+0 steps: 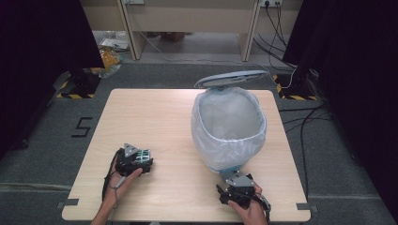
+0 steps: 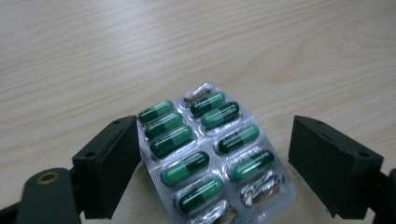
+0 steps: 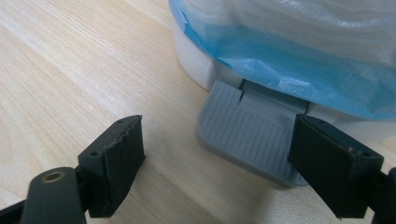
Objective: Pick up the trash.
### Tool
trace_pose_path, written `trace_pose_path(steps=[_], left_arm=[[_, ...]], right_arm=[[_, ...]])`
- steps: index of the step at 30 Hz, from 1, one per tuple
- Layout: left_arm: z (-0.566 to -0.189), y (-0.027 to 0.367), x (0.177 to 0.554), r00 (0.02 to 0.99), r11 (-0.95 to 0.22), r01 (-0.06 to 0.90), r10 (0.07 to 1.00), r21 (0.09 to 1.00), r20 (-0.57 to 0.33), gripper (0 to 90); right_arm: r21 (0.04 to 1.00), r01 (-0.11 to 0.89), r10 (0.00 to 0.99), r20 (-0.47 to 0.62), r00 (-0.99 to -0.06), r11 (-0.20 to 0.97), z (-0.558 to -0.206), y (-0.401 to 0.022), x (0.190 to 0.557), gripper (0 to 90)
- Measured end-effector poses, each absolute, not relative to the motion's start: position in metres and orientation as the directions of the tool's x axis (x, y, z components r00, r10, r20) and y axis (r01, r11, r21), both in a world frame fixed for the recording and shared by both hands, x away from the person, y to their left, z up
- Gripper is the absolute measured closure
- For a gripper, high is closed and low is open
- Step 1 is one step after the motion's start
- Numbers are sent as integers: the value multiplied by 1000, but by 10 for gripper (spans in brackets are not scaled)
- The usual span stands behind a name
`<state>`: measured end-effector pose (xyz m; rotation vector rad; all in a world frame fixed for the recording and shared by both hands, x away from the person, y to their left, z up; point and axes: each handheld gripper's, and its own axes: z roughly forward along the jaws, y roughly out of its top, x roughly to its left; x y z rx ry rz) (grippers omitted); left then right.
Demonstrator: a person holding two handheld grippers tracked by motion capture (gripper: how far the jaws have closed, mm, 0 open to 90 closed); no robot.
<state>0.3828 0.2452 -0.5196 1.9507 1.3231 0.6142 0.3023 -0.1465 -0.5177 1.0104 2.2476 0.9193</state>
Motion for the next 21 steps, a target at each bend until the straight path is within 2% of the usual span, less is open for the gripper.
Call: trace_pose_path(steps=[5,8,16,21], left_arm=[[-519,239,390,374,-240,599,927,764,-2,175],[-521,237,389,385,-257,595,923,761,11,245],[-524,239,384,366,-234,614,930,754,-9,172],[-522,236,381,382,-247,609,924,754,-6,232]], right_arm=[[747,443,785,-167,-596,495,-518,-147,302,184],[747,443,785,-166,-596,495,-518,-147,302,184],[747,443,785,-167,-596,495,-518,-147,302,184],[748,443,785,-166,-596,495,-518,-147,302,184]])
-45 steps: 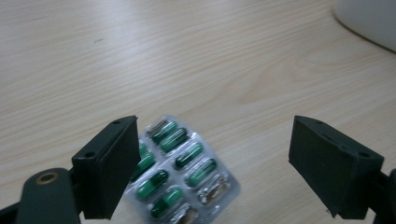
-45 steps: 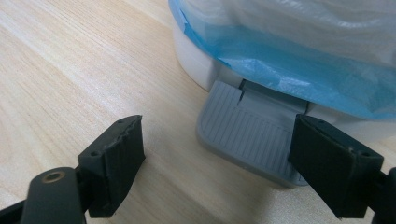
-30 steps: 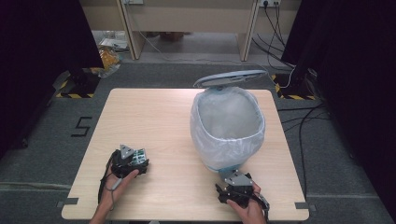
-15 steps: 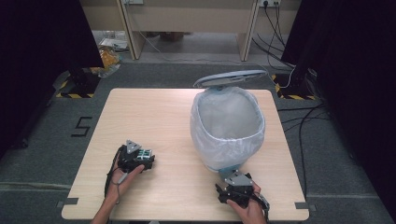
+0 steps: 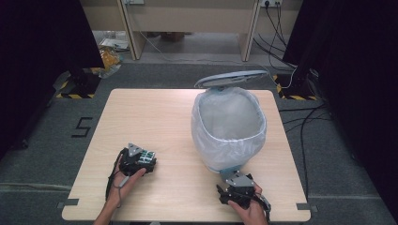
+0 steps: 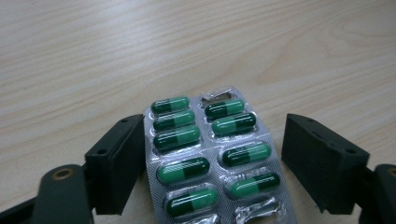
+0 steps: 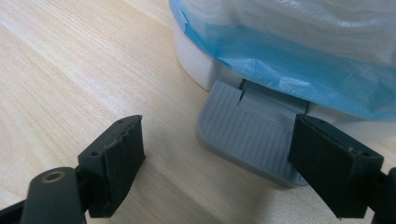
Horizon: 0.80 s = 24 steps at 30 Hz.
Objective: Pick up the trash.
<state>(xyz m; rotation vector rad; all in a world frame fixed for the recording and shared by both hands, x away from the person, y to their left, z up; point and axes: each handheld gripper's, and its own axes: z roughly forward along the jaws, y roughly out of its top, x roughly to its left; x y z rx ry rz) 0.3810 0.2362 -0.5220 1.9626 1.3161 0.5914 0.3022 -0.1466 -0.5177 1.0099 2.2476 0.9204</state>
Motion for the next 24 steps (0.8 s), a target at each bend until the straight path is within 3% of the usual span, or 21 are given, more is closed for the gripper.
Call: trace_pose_path(steps=[8,24], left_arm=[[-522,240,379,394,-240,602,919,761,-22,336],[-511,241,378,414,-220,582,909,783,-53,338]], right_arm=[[746,444,785,-167,-596,496,-518,-147,302,184],[746,445,785,-167,-597,496,-518,-147,302,184]])
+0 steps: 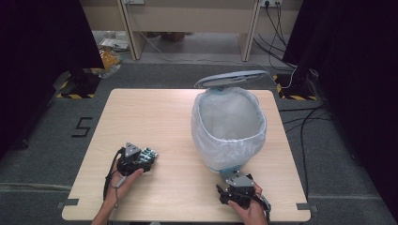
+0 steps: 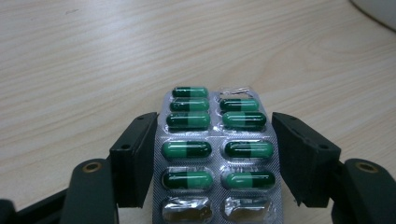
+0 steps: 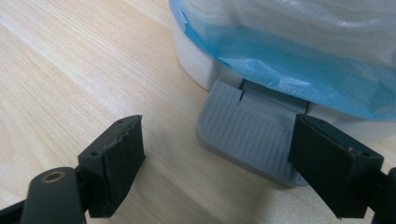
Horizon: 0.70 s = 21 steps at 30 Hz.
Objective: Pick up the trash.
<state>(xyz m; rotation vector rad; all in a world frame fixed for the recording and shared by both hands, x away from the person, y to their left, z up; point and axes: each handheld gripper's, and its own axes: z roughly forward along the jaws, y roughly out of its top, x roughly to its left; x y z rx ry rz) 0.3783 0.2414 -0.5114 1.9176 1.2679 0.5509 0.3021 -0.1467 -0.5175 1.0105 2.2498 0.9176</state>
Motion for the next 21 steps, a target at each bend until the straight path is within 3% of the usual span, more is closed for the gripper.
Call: trace_pose_path(steps=[21], left_arm=[[-445,227,381,469,-139,467,876,873,-111,338]], right_arm=[[747,445,787,-167,-593,494,-518,-146,302,184]])
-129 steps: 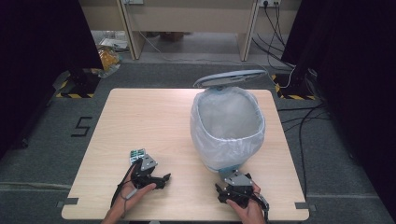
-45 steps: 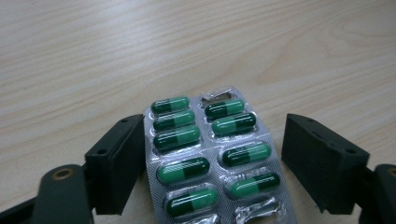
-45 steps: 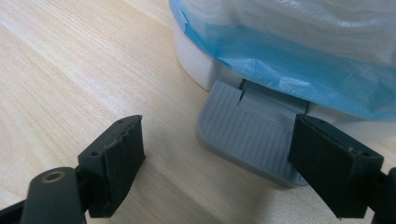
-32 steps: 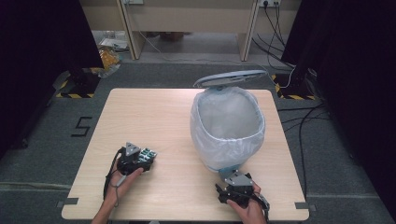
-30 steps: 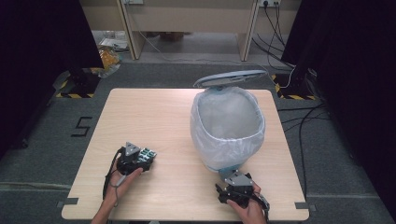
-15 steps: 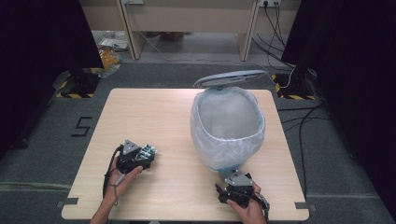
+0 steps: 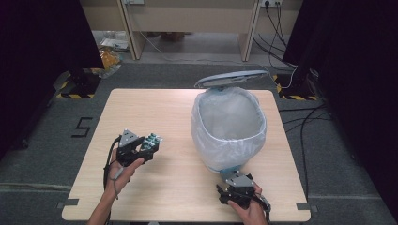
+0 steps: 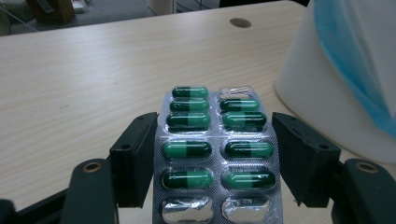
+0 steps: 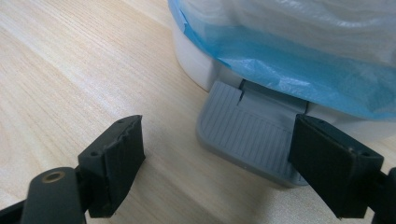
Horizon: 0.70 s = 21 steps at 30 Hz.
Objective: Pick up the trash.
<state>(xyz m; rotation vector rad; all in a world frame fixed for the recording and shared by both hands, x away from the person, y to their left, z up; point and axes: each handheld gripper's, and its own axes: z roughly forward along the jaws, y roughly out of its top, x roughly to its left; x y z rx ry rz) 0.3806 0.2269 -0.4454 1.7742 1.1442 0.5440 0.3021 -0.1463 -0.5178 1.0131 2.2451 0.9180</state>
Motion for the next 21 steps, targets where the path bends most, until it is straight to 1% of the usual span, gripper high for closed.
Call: trace_pose_path(steps=[5,11,17,21], left_arm=[[-435,219,384,484,-127,452,867,883,-123,338],[-420,208,384,513,-141,416,852,898,-103,338],[-410,204,387,533,-132,405,838,905,-117,338],[-406,202,386,541,-137,394,834,909,-109,338]], right_arm=[[746,448,788,-164,-594,493,-518,-146,302,184],[746,448,788,-164,-594,493,-518,-146,302,184],[745,450,788,-163,-593,493,-517,-146,302,184],[747,444,786,-167,-595,494,-518,-146,302,184]])
